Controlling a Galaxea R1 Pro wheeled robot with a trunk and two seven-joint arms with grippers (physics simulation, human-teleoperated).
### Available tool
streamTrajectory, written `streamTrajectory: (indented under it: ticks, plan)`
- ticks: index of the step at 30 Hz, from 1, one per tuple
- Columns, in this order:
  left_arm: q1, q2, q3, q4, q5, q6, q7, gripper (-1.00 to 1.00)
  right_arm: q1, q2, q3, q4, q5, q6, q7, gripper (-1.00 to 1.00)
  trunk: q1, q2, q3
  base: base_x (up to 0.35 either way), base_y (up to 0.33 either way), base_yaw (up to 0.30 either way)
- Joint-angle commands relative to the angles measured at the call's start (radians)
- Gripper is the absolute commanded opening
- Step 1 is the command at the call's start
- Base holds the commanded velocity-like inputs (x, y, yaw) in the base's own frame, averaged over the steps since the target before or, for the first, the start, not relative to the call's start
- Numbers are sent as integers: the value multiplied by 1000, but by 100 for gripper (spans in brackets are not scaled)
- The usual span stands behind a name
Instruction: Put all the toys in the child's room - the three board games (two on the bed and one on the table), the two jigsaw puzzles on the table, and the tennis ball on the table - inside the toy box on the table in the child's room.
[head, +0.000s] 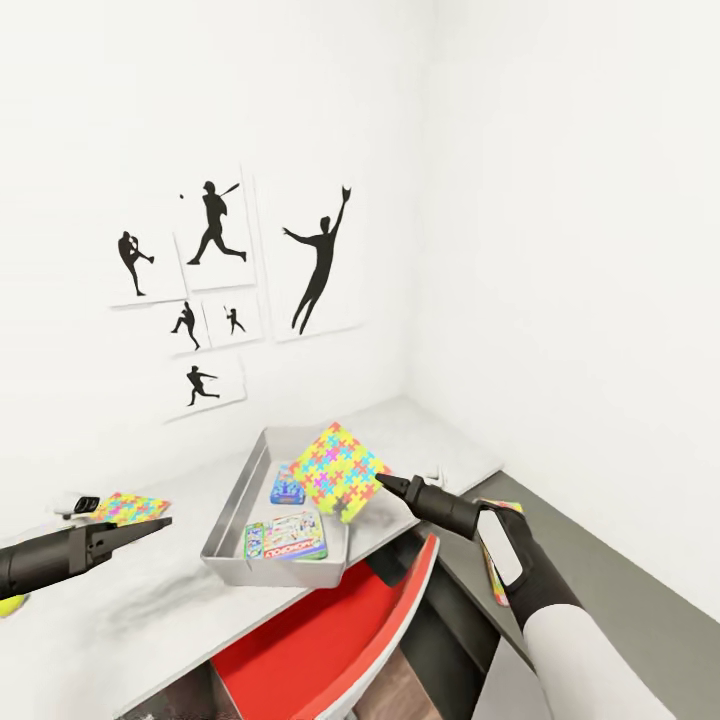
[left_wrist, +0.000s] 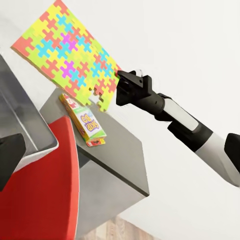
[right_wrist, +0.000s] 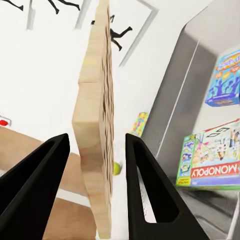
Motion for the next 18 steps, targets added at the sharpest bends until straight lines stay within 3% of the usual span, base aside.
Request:
streamTrajectory:
  ticks: [1,7,18]
  plan:
    - [-1,0,0,1,-1,11,-4,100,-1,1,-4,0,-1,6,3,-100,1,-2,-2,0,0,288]
    - [-1,1,0,2,-1,12,-4,100,-1,1,-5,0,-1,5,4,-100,1,-2,-2,0,147,223]
    - [-1,1,0,2,-1,10,-4,100,-1,-1,-7,0,-3,-6,4,-100,1,-2,-2,0,86,8]
